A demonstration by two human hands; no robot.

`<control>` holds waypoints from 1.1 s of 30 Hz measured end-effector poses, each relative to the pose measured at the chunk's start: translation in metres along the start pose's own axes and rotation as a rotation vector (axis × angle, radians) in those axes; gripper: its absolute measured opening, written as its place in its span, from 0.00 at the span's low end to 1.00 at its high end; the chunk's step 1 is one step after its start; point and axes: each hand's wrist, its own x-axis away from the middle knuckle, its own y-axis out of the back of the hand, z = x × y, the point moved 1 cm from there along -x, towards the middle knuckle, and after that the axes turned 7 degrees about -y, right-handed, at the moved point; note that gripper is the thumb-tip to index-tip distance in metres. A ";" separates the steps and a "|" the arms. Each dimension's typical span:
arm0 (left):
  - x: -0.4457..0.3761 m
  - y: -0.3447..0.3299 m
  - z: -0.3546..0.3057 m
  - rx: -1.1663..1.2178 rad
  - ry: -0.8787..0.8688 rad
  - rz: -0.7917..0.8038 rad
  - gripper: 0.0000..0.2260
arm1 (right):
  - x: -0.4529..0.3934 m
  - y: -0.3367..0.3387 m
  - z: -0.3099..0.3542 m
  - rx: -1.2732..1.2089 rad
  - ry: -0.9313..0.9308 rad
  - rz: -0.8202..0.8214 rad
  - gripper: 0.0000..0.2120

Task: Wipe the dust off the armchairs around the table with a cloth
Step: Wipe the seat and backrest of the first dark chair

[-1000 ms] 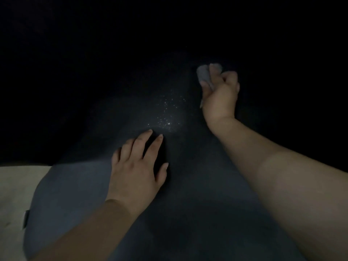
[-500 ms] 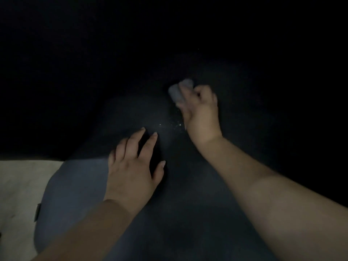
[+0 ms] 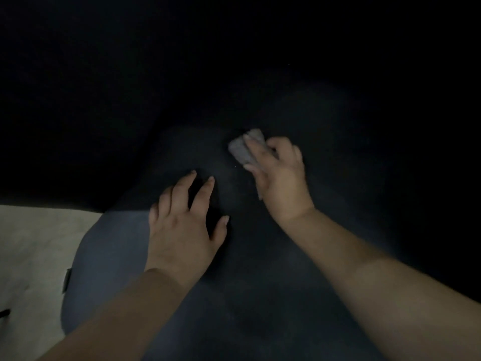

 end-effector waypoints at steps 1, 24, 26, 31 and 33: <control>0.001 0.001 0.001 -0.002 0.002 0.000 0.30 | 0.001 0.006 -0.010 0.007 -0.034 -0.011 0.19; 0.012 0.008 -0.005 -0.017 0.027 0.048 0.33 | 0.040 -0.006 0.032 -0.116 -0.116 0.002 0.20; 0.011 0.006 -0.010 -0.014 0.008 0.050 0.33 | 0.050 0.008 -0.001 -0.075 -0.191 -0.053 0.20; 0.006 0.002 -0.033 0.009 -0.060 0.059 0.32 | 0.063 0.056 -0.098 -0.008 -0.611 -0.340 0.17; 0.002 0.000 -0.043 0.008 -0.089 0.077 0.32 | 0.066 0.053 -0.090 -0.028 -0.658 -0.374 0.18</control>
